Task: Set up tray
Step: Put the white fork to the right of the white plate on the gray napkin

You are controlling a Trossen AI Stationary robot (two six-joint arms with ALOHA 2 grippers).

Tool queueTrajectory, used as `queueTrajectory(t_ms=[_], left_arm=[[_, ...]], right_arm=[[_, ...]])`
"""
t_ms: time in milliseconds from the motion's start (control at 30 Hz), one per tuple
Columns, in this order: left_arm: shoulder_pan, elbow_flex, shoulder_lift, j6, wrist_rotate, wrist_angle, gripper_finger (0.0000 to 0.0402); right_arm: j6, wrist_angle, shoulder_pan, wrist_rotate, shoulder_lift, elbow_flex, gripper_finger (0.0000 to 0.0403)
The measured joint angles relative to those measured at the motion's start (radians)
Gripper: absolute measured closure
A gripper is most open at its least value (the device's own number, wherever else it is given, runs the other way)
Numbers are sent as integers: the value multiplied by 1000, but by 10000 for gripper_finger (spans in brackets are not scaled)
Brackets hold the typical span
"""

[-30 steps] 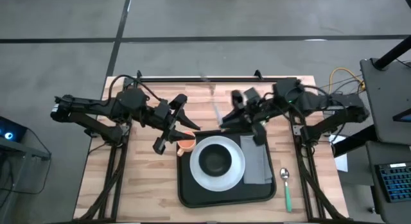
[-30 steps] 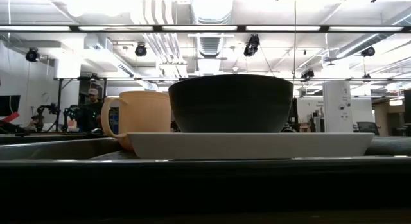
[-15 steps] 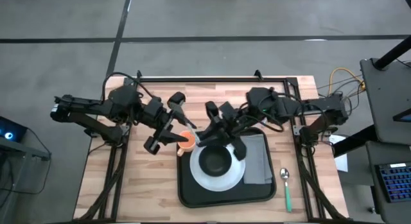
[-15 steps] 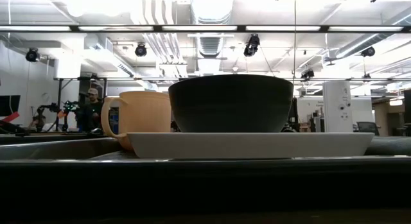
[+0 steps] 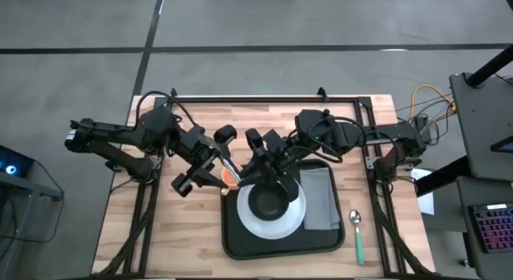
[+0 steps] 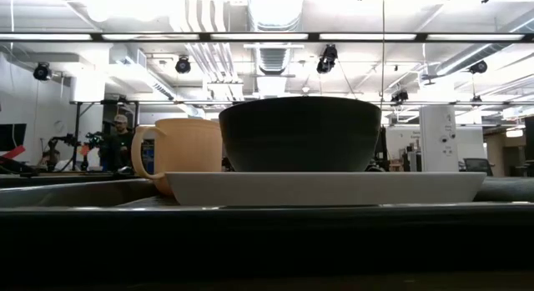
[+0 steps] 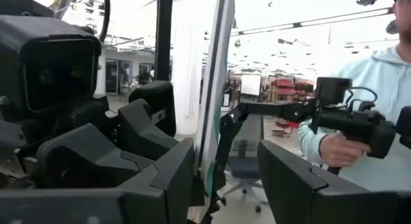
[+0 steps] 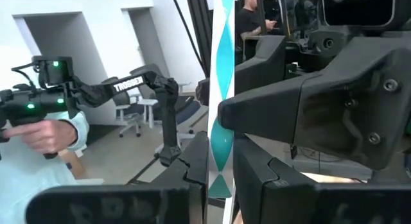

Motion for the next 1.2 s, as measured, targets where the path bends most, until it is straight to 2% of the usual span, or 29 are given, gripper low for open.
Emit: queueTrajectory(t_ms=[300,567,633,733,867,967,1067,1133,1200], left_arm=[[0,1,36,-22,7,27,299],[-1,2,51,-27,6,39,310],[0,2,51,-26,5,38,327],[1,2,52,-21,11,36,378],[1,2,52,-34,9,34,381],[1,2,51,-55,11,23,383],[-2,15,50,-60,22,23,383],[-2,21,46,-59,6,21,383],[1,29,43,-51,-52,-11,383]], right_arm=[[-9,-5,-1,21,0,-8,371],[-13,-5,-5,40,-1,-25,371],[-24,-5,-5,41,-1,-25,371],[-34,-4,-5,41,0,-25,371],[-23,-8,-5,18,0,-26,369],[22,-28,-6,-6,-2,-25,331],[69,-142,-4,-8,-38,-19,276],[96,-225,0,27,-70,-16,244],[103,-299,11,109,-107,-15,221]])
